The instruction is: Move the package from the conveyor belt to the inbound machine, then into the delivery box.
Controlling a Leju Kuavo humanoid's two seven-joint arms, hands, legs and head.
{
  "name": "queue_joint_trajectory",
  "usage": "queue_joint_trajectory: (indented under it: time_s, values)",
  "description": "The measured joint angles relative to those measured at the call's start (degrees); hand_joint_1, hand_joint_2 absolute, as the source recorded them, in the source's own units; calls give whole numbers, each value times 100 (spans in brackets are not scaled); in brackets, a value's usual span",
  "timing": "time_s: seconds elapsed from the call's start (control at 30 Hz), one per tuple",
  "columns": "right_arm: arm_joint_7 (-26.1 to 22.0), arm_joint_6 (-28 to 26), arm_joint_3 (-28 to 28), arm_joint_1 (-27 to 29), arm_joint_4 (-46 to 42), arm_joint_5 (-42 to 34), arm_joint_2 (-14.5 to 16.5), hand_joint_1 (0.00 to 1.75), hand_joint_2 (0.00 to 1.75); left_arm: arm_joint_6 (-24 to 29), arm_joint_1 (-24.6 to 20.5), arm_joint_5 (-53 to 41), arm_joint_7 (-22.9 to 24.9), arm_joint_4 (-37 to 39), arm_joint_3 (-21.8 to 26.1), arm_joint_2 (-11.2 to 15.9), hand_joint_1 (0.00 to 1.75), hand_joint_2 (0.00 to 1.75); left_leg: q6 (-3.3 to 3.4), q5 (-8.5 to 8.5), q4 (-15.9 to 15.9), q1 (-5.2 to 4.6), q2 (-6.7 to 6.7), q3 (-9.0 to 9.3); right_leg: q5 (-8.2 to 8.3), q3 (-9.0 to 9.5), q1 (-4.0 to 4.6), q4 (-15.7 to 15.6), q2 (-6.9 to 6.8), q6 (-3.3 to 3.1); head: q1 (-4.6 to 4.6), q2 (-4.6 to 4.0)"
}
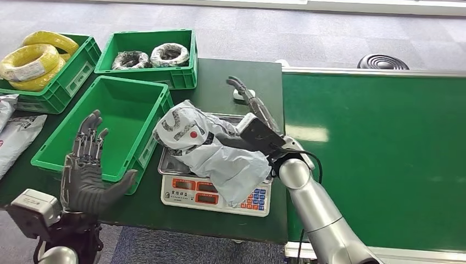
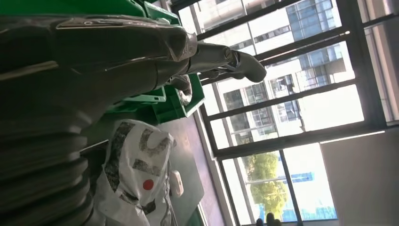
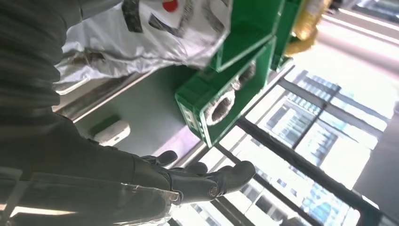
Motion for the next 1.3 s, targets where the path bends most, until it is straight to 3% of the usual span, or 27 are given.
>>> queue_joint_trajectory:
  time_s: [0.23,0.43,0.63,0.77,0.97,1.23,1.27,1.3]
  values:
    - [-165,-456,-606,767,-1586,-652,-236,0,175,293,-305,-776,230,220,-651,291,0,175,0,0,4,0,-16,1,0,-5,0,-4,-13,0,-1,0]
    - [-453,-1241,-1591,2255,-3314,-751,-798,0,175,356,-698,-1733,986,579,-1370,505,0,175,2,-6,2,-3,-10,-14,0,-7,-3,-10,-8,0,1,0]
    - [-668,-1914,-2303,3657,-4102,-1312,-1118,0,175,-12,-1025,-2429,1957,1120,-1899,591,0,175,1,-10,1,-1,-34,-10,-9,-2,-1,-14,-31,6,-2,0]
    - [-790,-2064,-2609,4359,-4366,-1482,-1208,0,175,-88,-1222,-2611,2144,1505,-2187,589,0,175,1,-10,-2,-1,3,-13,-2,-11,-1,-11,2,0,-3,0]
    - [-727,-2257,-2660,4694,-4497,-1657,-1223,0,175,-362,-1727,-2854,2416,2248,-2606,418,0,175,2,-9,0,-2,2,-9,3,-6,-2,-12,3,1,-2,0]
    - [-727,-2417,-2241,4504,-4388,-1738,-1264,0,175,-387,-2389,-3069,2715,3348,-3159,0,1,175,3,-6,2,-2,3,-7,11,-7,-2,-11,5,5,-2,0]
    - [-726,-2426,-2204,4483,-4375,-1743,-1266,0,175,-370,-2432,-3079,2720,3437,-3200,-28,7,175,3,-6,2,-2,3,-8,11,-7,-2,-11,5,5,-3,0]
    - [-724,-2433,-2173,4464,-4365,-1747,-1266,0,175,-349,-2472,-3095,2725,3516,-3239,-52,39,175,3,-6,1,-2,3,-9,11,-8,-2,-11,5,5,-3,0]
